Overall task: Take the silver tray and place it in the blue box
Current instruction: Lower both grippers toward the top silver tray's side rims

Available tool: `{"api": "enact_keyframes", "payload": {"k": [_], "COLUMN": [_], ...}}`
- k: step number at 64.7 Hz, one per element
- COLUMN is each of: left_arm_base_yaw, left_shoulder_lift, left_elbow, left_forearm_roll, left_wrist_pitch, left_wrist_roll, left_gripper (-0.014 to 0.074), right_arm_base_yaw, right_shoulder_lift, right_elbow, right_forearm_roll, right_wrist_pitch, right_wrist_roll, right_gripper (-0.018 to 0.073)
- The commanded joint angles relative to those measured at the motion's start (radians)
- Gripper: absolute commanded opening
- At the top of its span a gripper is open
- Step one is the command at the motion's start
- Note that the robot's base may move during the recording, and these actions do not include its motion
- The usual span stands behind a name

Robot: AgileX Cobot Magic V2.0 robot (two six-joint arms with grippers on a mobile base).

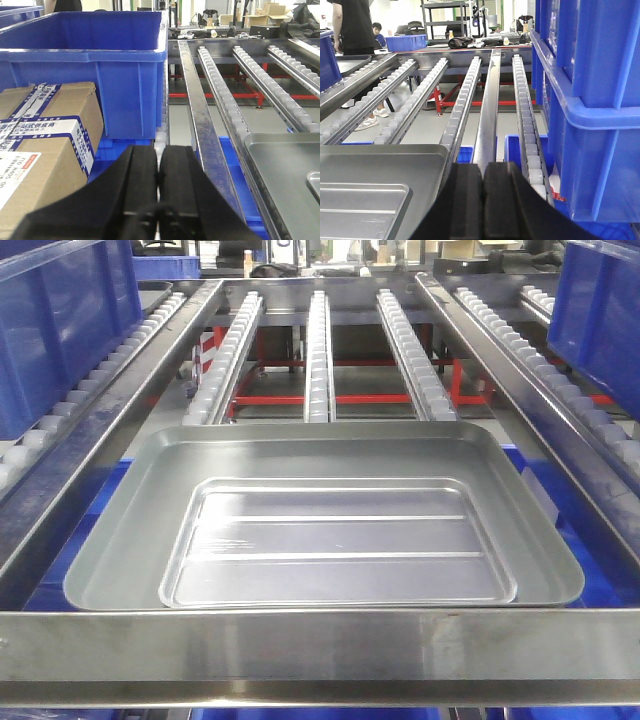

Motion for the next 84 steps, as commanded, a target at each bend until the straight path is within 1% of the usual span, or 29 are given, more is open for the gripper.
{"api": "enact_keyframes", "payload": {"k": [1,56,62,64,66,69,74,84], "left_arm_base_yaw": [-0.004,-0.004,-0.004,-0.004,-0.004,-0.004,-0.004,-0.004], "left_shoulder_lift": [-0.011,-0.011,-0.011,-0.009,-0.005,0.015,0.082,0.299], "left_elbow": [0.017,0.017,-0.006,-0.038,-0.075,-0.146,-0.253,-0.432], "left_forearm_roll": [-0.001,-0.001,-0.009,-0.009,-0.009,-0.009,-0.009,-0.009], "left_wrist_pitch": [-0.085,-0.085,-0.114,-0.084,-0.029,0.087,0.241,0.402], "left_wrist_roll": [-0.009,-0.009,-0.009,-0.009,-0.009,-0.009,-0.009,-0.004], "left_gripper": [-0.0006,-0.0006,-0.0006,-0.0006,-0.0006,-0.0006,-0.0006,-0.0006], "right_arm_base_yaw": [-0.004,-0.004,-0.004,-0.004,-0.004,-0.004,-0.004,-0.004], "right_shoulder_lift": [-0.02,-0.02,-0.02,-0.019,-0.015,0.003,0.069,0.301], "right_elbow": [-0.018,-0.018,-0.026,-0.041,-0.065,-0.116,-0.203,-0.389], "right_forearm_roll": [0.0,-0.006,-0.006,-0.006,-0.006,-0.006,-0.006,-0.006], "right_wrist_pitch": [-0.089,-0.108,-0.09,-0.062,-0.026,0.034,0.113,0.268], "right_wrist_roll": [-0.014,-0.014,-0.014,-0.014,-0.014,-0.014,-0.014,-0.014], "right_gripper": [0.0057,0.0057,0.0057,0.0057,0.0057,0.0057,0.0057,0.0057]}}
